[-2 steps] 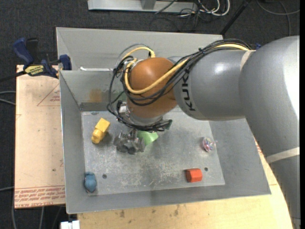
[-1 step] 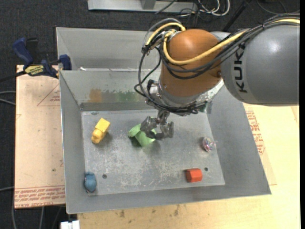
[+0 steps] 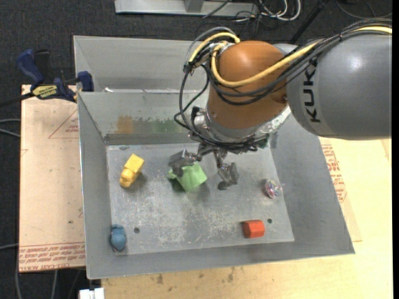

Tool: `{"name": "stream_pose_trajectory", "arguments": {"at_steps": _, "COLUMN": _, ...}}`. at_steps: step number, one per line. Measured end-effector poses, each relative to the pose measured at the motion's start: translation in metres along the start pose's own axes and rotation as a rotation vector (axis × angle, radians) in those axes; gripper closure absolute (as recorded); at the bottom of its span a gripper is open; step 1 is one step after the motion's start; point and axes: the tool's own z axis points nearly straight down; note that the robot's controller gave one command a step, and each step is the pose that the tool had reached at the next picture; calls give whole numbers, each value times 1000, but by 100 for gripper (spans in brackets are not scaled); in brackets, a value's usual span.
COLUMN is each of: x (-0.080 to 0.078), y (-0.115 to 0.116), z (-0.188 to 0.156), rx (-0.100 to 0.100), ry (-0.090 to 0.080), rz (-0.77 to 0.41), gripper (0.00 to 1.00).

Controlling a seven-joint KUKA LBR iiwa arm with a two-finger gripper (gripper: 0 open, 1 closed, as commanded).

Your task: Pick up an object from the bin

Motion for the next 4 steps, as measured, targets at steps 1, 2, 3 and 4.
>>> {"name": "stream_pose_trajectory", "arguments": {"at_steps": 1, "x": -40, "y": -54, "z": 39, "rx": 3, "ry": -2, "rz": -23, "gripper": 0}}
{"name": "stream_pose_trajectory", "arguments": {"at_steps": 2, "x": -1, "y": -25, "z": 96, "rx": -5, "ry": 4, "rz": -251, "gripper": 0}}
{"name": "stream_pose_trajectory", "arguments": {"at_steps": 3, "x": -3, "y": -29, "z": 91, "rx": 5, "ry": -1, "rz": -250, "gripper": 100}}
{"name": "stream_pose_trajectory", "arguments": {"at_steps": 4, "x": -25, "y": 4, "z": -51, "rx": 8, "ry": -4, "rz": -199, "gripper": 100}}
